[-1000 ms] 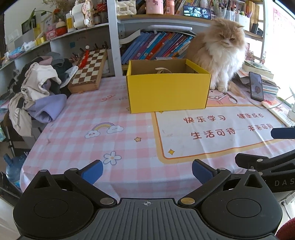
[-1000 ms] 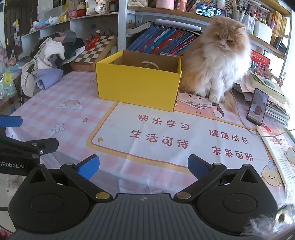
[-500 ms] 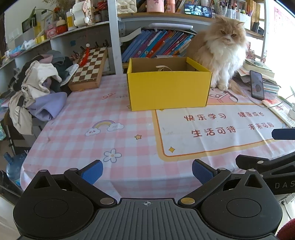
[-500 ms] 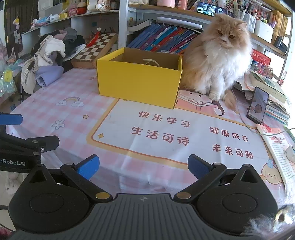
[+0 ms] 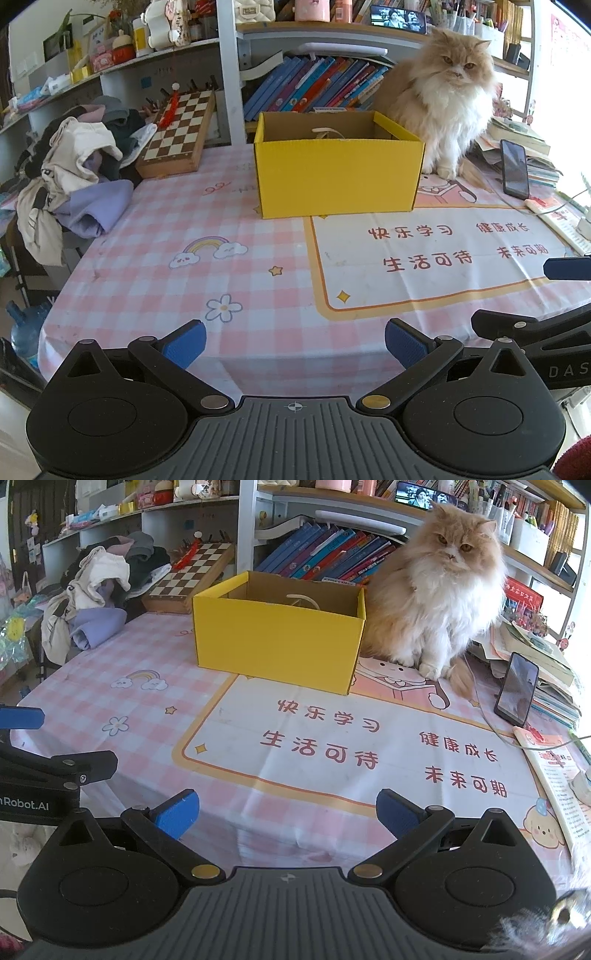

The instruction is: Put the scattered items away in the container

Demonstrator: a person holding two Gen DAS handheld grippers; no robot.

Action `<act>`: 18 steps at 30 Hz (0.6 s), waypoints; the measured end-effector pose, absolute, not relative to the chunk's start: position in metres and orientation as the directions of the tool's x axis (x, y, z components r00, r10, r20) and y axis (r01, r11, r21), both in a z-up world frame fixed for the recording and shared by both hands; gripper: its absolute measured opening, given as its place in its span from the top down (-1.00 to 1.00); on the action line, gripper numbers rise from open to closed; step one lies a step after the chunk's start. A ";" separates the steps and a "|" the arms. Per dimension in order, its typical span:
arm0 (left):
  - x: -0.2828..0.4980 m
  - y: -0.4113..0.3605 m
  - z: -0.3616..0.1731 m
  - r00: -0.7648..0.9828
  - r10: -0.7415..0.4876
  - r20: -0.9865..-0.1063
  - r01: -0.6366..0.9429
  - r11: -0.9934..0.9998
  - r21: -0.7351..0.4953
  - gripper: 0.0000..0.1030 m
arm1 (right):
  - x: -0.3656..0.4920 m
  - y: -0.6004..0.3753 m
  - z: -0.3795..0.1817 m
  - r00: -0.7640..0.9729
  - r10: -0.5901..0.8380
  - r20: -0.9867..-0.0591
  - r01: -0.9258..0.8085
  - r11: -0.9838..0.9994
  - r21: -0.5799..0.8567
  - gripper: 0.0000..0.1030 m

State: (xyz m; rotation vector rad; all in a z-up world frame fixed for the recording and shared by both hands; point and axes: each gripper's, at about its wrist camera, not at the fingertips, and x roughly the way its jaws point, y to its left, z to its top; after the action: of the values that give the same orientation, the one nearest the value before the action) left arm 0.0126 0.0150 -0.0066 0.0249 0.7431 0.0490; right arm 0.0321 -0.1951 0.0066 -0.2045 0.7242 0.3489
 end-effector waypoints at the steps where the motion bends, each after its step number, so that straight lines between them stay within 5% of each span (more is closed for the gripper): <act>1: 0.012 0.015 -0.007 0.734 0.053 -0.677 -0.036 0.999 0.039 -1.00 | 0.032 -0.195 0.007 0.695 0.240 -0.678 -0.380 0.923 -0.064 -1.00; 18: 0.012 0.012 -0.009 0.725 0.061 -0.686 -0.033 0.998 0.054 -1.00 | 0.034 -0.198 0.005 0.692 0.240 -0.680 -0.379 0.923 -0.060 -1.00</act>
State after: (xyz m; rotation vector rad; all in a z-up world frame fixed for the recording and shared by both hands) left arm 0.0121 0.0122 -0.0091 0.0390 0.7573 0.0517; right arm 0.0341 -0.1976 0.0052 -0.2024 0.7283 0.3484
